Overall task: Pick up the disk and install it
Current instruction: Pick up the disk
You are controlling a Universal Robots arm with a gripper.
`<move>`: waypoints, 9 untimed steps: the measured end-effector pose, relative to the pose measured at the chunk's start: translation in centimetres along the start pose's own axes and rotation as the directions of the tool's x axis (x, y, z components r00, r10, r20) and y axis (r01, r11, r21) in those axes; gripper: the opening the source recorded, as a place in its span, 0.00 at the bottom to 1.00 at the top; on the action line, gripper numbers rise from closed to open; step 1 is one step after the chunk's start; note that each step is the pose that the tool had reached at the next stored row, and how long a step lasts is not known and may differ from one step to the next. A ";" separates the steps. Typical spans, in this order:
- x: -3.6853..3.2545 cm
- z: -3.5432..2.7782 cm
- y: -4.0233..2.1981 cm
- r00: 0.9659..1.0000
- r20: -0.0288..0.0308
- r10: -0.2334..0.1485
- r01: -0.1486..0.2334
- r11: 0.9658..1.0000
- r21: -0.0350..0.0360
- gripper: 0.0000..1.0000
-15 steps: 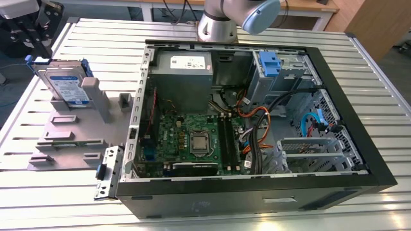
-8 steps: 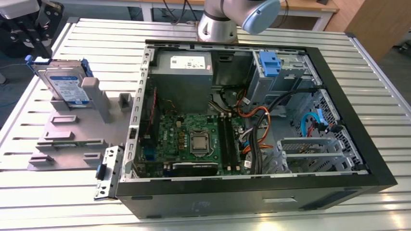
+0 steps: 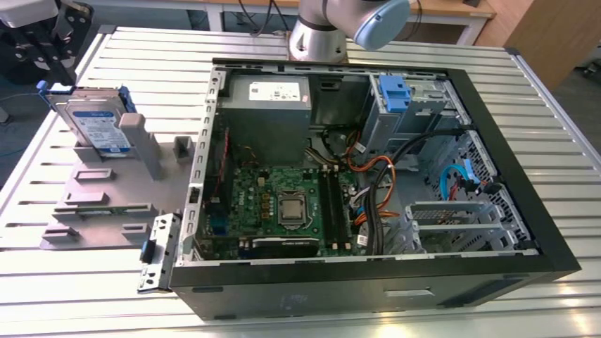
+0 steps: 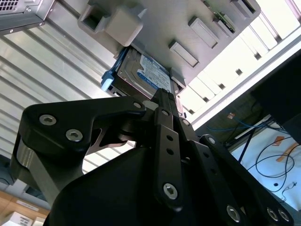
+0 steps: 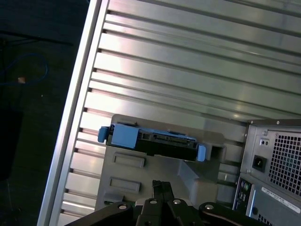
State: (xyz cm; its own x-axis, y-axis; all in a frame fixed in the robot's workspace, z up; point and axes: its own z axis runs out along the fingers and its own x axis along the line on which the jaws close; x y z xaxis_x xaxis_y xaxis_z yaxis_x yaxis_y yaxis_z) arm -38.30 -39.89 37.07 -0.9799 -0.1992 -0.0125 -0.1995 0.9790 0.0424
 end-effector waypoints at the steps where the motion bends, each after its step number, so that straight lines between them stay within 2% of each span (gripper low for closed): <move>1: 0.00 0.00 0.00 1.000 0.000 -0.001 0.001 1.000 0.000 0.11; 9: 0.00 0.00 0.00 1.000 0.000 -0.006 0.006 1.000 0.000 0.11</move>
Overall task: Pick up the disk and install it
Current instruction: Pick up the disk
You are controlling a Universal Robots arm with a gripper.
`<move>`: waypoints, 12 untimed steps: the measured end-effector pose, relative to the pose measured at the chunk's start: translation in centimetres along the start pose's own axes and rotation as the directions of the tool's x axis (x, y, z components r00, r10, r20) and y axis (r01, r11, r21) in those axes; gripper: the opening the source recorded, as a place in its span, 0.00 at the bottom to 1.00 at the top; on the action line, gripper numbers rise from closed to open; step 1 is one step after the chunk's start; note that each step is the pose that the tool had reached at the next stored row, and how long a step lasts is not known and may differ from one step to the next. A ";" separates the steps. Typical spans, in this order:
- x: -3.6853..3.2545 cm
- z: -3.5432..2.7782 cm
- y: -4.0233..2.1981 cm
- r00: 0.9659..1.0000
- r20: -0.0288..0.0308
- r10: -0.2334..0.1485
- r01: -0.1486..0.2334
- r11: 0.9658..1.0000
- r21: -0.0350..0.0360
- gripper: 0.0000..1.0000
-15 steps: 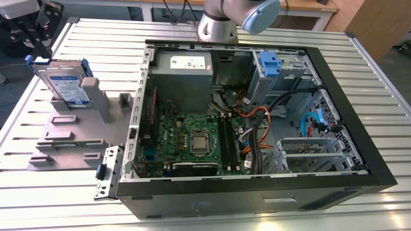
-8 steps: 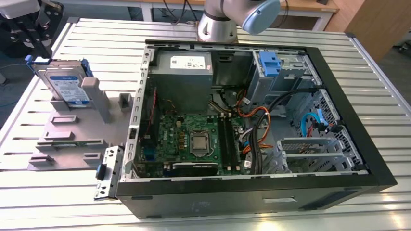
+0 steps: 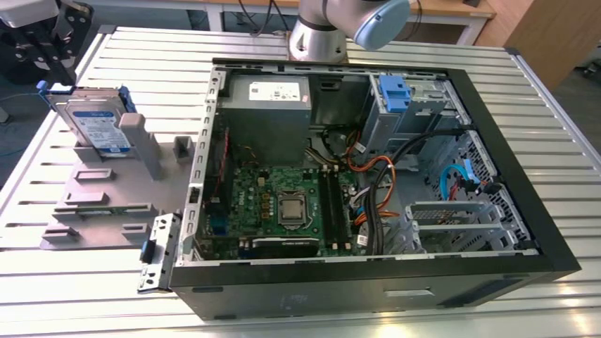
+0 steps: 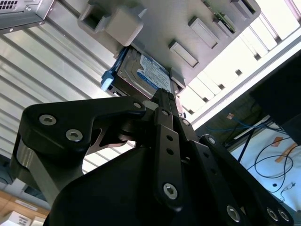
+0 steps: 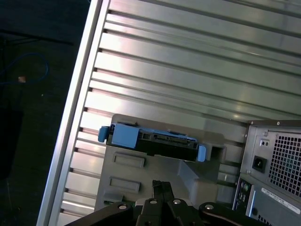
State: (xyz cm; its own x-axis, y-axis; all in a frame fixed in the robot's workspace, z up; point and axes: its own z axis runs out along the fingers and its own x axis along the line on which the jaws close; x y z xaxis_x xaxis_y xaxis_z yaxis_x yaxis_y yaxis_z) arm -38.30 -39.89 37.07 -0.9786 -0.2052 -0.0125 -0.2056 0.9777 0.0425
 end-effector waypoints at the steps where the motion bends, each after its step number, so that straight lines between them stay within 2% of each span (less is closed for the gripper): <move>1: 0.00 0.00 0.00 1.000 0.000 -0.001 0.001 1.000 0.000 0.11; 12: 0.00 0.00 0.00 1.000 0.000 -0.008 0.008 1.000 0.000 0.11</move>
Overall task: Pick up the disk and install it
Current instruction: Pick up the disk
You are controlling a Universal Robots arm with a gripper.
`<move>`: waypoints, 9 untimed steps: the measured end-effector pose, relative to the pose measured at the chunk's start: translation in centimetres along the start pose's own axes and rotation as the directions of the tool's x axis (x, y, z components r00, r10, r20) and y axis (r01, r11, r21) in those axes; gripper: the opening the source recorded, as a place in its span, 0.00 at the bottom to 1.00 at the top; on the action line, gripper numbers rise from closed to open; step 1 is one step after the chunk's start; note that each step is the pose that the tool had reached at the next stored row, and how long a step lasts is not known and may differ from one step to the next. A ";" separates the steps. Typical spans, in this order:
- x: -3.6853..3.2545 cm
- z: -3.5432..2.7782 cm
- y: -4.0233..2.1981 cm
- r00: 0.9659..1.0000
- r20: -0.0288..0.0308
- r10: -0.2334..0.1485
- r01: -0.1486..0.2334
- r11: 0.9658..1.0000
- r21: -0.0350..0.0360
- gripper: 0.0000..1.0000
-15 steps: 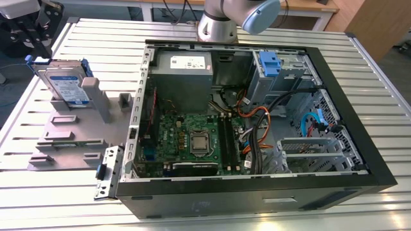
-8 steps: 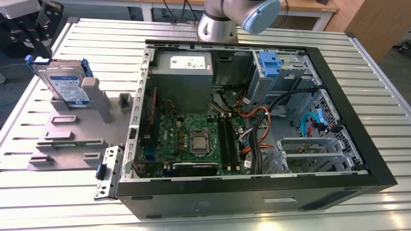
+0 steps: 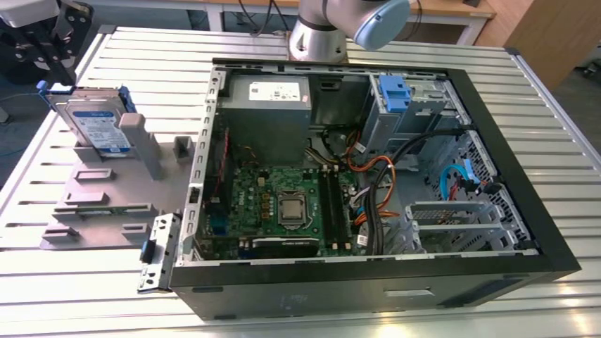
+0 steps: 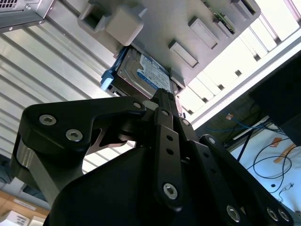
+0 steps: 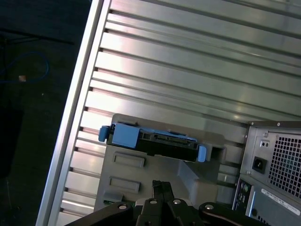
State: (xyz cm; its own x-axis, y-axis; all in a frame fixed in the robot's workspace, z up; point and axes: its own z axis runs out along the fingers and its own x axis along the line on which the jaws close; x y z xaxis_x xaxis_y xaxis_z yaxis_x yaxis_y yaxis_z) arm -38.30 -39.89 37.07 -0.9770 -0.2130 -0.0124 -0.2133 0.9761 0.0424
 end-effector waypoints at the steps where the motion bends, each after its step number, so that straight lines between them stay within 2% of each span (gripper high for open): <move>1: 0.00 0.00 0.00 1.000 0.000 -0.001 0.001 1.000 0.000 0.11; 9: 0.00 0.00 0.00 1.000 0.000 -0.006 0.006 1.000 0.000 0.11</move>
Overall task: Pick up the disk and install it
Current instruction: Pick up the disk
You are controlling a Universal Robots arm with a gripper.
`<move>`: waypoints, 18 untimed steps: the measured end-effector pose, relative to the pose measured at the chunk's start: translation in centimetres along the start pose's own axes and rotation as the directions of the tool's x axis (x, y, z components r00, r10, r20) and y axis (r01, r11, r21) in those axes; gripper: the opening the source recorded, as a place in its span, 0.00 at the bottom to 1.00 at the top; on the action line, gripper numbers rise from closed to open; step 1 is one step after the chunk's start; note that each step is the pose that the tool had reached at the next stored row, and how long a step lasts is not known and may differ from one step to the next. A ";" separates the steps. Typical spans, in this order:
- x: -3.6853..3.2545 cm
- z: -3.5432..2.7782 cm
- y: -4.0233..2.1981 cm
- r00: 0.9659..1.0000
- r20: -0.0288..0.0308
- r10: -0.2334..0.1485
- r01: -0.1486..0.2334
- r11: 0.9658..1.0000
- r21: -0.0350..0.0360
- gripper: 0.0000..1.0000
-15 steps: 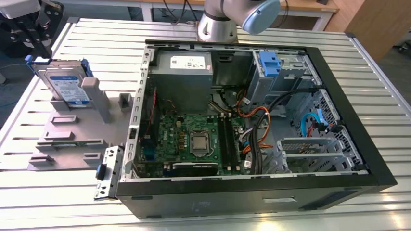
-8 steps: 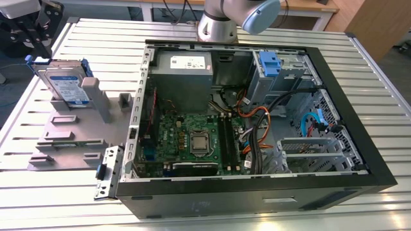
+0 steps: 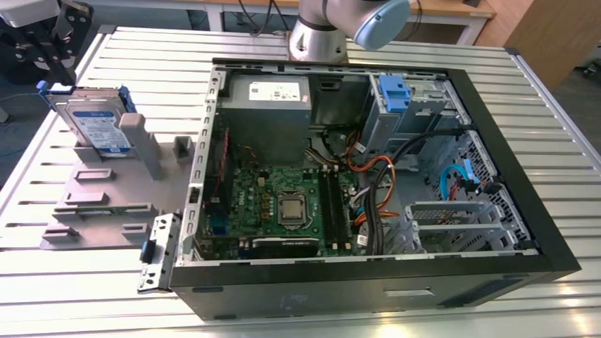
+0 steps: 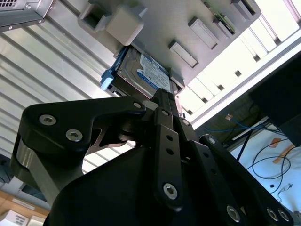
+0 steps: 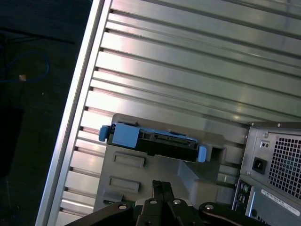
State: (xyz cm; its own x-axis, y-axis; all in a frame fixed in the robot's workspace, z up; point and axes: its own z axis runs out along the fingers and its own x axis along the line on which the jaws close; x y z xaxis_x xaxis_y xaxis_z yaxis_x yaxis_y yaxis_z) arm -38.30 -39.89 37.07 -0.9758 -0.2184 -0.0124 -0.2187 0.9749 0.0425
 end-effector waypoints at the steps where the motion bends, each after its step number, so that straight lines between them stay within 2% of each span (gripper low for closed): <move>1: 0.00 0.00 0.00 1.000 0.000 -0.001 0.001 1.000 0.000 0.11; 18: 0.00 0.00 0.00 1.000 0.000 -0.011 0.011 1.000 0.000 0.11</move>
State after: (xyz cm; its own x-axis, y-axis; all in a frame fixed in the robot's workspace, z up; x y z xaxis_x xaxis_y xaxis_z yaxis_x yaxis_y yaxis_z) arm -38.30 -39.89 37.07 -0.9734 -0.2289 -0.0124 -0.2292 0.9725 0.0425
